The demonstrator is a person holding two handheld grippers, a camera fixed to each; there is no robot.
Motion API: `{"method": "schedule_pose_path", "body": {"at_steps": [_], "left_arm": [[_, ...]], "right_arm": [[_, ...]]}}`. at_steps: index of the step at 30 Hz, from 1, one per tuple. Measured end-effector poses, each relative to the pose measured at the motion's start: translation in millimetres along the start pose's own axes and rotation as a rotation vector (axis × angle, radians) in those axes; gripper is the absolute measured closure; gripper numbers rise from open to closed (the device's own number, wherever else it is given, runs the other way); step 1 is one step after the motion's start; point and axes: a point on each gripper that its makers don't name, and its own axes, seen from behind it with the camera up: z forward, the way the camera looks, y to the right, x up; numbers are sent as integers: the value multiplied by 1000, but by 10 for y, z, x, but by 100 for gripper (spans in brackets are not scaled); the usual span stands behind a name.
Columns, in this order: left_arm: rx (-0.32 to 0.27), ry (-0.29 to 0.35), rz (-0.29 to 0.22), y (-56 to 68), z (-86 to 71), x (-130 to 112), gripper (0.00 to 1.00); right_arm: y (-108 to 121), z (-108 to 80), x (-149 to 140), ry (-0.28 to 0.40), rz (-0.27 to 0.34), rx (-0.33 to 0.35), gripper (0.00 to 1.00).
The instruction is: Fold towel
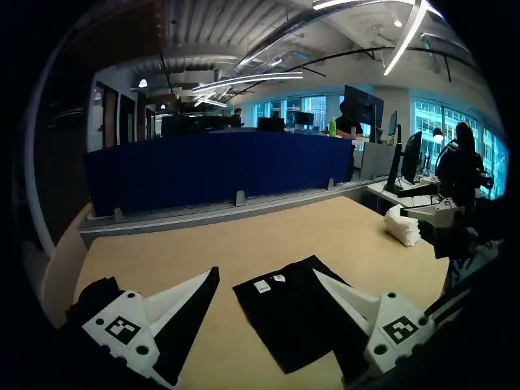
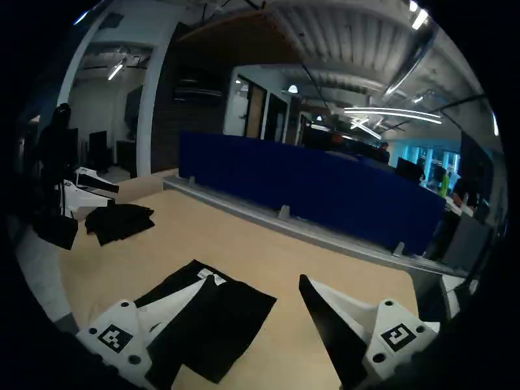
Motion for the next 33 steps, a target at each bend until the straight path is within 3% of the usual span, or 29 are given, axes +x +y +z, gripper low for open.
{"method": "schedule_pose_path", "body": {"at_steps": [6,15,33], "left_arm": [[-17,-65,28,37,76,-321,4],[-58,-167,63,170,202,-987,4],[-129,-416,36,512,414,-2364,4]], "right_arm": [[-91,73,-308,-69,-13,30,0],[-217,235,-883,-149,9,63,0],[-619,369,-2187,-337,18,142,0]]}}
